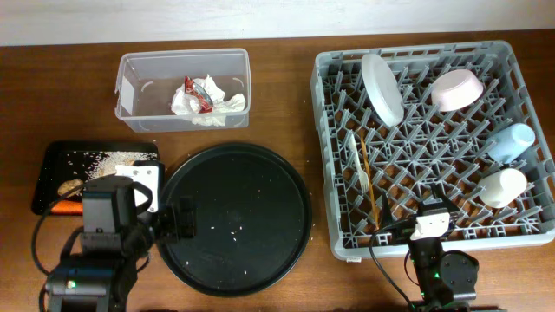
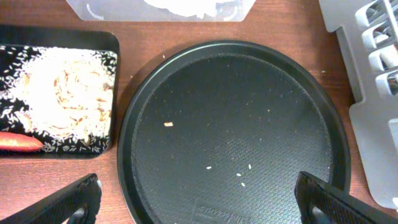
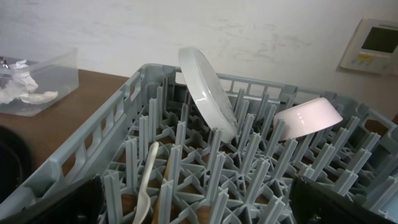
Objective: Sort waste into correct bins and load items into the dishwasher rack
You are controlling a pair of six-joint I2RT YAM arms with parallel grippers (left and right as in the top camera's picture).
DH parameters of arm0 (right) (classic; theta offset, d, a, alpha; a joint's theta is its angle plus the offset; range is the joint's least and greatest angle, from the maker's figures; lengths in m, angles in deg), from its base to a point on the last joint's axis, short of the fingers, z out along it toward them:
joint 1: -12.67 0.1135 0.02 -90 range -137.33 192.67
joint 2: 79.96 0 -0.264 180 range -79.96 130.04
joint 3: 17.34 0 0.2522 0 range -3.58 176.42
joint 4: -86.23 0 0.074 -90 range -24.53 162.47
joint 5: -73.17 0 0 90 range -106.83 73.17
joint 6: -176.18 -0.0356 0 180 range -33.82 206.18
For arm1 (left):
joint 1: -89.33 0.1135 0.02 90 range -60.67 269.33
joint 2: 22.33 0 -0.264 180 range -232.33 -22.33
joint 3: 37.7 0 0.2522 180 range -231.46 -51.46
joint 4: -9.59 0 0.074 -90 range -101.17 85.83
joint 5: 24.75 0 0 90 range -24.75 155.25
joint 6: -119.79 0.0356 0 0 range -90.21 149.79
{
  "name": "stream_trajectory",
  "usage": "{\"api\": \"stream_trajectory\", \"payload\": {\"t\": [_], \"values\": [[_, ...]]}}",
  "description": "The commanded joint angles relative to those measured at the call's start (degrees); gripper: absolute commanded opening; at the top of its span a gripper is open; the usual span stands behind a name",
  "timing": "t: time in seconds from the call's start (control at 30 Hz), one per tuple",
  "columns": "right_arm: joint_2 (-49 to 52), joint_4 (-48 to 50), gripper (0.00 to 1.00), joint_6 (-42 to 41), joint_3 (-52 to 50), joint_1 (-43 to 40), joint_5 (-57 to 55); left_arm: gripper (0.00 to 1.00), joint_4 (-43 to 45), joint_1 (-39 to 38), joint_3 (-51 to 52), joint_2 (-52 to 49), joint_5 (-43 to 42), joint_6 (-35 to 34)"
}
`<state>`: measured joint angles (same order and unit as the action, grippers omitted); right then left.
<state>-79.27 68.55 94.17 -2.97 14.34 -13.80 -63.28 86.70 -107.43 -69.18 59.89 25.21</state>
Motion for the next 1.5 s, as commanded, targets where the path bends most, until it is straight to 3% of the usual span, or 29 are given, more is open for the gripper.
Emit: {"api": "stream_trajectory", "payload": {"t": [0.0,0.07,0.27,0.37,0.57,0.63,0.73,1.47], "values": [[-0.48,-0.37,0.98,0.35,-0.28,-0.2,0.33,1.0,-0.13,-0.35,3.08,8.98,0.94,-0.44],[-0.48,-0.37,0.98,0.37,-0.28,-0.2,0.33,0.99,1.27,-0.33,6.99,14.97,3.06,0.35],[-0.48,-0.37,0.98,0.37,-0.28,-0.2,0.33,0.99,32.37,-0.28,30.82,32.92,3.26,8.63],[-0.48,-0.37,0.98,0.35,-0.28,-0.2,0.33,0.99,47.6,1.33,41.97,41.68,3.19,8.55],[-0.48,-0.37,0.98,0.35,-0.28,-0.2,0.33,0.99,67.84,1.42,54.8,46.58,3.28,8.57],[-0.48,-0.37,0.98,0.37,-0.28,-0.2,0.33,0.99,65.94,1.42,55.49,46.58,4.35,8.61],[-0.48,-0.37,0.98,0.37,-0.28,-0.2,0.33,0.99,54.51,1.42,55.49,46.58,5.53,8.41],[-0.48,-0.37,0.98,0.37,-0.28,-0.2,0.33,0.99,54.31,1.42,55.47,46.56,5.38,8.33]]}}
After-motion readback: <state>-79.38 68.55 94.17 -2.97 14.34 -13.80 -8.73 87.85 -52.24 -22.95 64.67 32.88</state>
